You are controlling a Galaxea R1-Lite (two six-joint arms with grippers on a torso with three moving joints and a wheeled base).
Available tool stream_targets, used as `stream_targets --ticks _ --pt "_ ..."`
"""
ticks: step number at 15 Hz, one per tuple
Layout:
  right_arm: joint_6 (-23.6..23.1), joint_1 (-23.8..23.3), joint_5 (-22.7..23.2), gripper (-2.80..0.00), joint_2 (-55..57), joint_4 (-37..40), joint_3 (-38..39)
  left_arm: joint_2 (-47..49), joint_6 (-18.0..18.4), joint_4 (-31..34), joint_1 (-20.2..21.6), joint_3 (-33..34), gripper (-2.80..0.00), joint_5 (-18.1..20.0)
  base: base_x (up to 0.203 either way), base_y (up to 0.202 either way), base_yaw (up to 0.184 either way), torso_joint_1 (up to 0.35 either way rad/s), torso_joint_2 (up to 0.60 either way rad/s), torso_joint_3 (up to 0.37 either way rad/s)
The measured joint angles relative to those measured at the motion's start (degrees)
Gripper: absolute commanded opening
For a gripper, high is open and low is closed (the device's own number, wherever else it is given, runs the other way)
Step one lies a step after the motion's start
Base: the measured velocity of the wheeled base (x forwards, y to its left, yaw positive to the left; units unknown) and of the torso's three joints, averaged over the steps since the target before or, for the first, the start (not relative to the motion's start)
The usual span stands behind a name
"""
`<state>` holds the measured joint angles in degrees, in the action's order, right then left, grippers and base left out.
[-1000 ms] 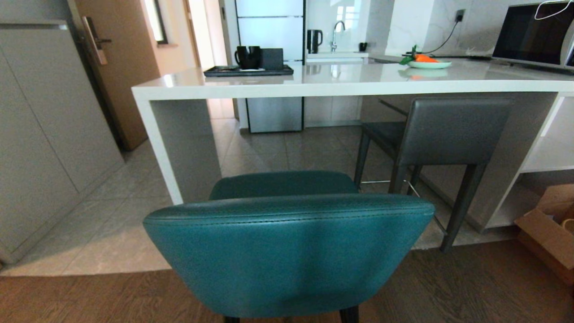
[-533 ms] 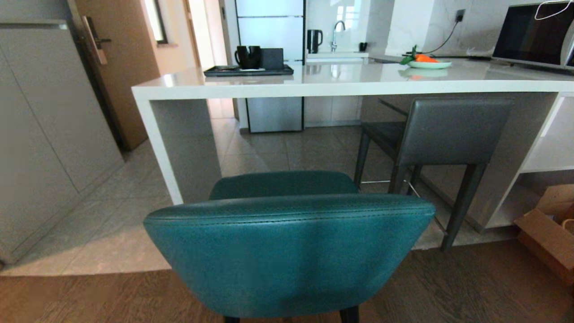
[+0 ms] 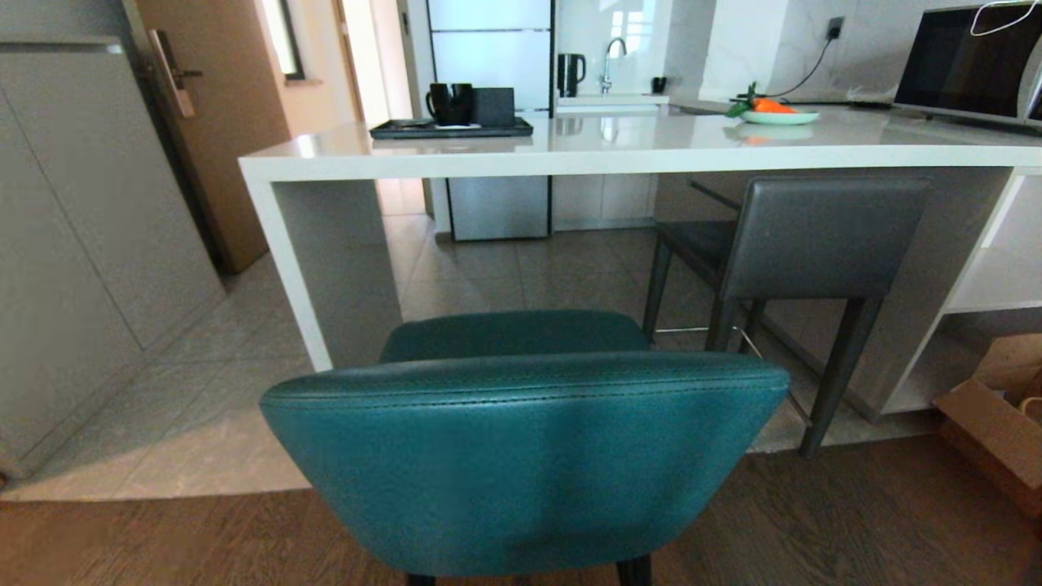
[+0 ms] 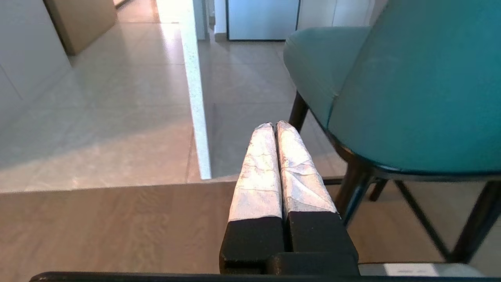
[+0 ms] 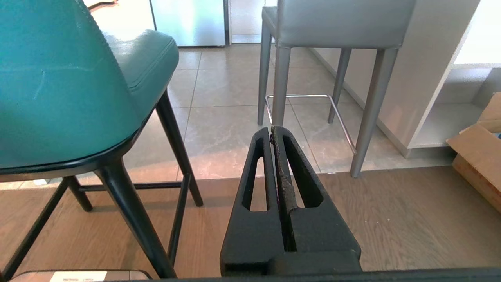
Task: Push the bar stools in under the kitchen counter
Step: Pull the gray chair out from under the dining table
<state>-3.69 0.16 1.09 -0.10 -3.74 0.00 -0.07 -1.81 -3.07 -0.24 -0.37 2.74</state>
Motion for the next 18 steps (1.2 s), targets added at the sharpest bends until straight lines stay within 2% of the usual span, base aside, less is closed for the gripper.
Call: stream_targets --ticks 4,13,18 --pt "-0.30 0.00 0.11 -2.80 0.00 -0.06 0.00 0.00 -0.29 -0.21 -0.02 0.26 -2.80 0.13 -0.134 0.000 -0.001 0.002 0.00 0.002" --pt "-0.32 0.00 0.23 -2.80 0.00 0.02 0.00 0.00 -0.71 -0.20 0.02 0.26 -2.80 1.60 0.000 0.000 0.000 0.000 0.00 0.000" --pt "-0.58 0.00 0.29 -2.80 0.00 0.02 0.00 0.00 -1.24 -0.24 0.06 0.27 -2.80 1.40 0.002 -0.135 0.004 0.002 0.00 0.003"
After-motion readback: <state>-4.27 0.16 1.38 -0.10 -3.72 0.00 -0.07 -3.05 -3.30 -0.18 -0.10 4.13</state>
